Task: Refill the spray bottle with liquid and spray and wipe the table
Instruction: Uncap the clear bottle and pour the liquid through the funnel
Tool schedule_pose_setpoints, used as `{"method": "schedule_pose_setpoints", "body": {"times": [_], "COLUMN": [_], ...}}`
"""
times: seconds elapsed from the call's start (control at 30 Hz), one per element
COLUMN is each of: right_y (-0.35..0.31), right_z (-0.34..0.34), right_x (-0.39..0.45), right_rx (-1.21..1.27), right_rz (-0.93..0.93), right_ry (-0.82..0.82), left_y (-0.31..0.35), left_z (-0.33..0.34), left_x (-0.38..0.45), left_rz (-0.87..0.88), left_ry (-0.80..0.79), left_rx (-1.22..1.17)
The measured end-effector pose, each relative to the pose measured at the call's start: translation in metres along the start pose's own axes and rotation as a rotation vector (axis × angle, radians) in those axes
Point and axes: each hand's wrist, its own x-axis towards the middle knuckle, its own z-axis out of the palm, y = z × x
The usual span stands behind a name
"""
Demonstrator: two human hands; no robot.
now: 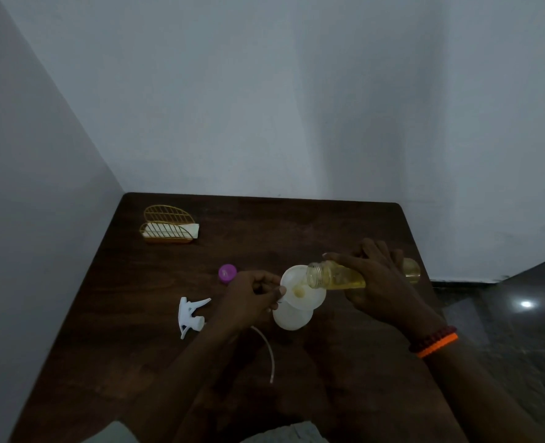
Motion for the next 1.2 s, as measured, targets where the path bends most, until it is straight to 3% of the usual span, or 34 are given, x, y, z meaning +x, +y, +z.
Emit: {"method": "schedule_pose_setpoints", "body": {"times": [1.2], "right_y": [-0.0032], "right_z": [-0.0051], "right_x": [0.0023], "right_rx": [-0.017], "right_rz": [0.000], "right_ry": [-0.004], "left_y": [-0.0020], "left_z": [-0.0003], "left_x": [0.0011], "left_rz": [-0.002], "left_ry": [-0.005], "left_rx": [-0.019]}}
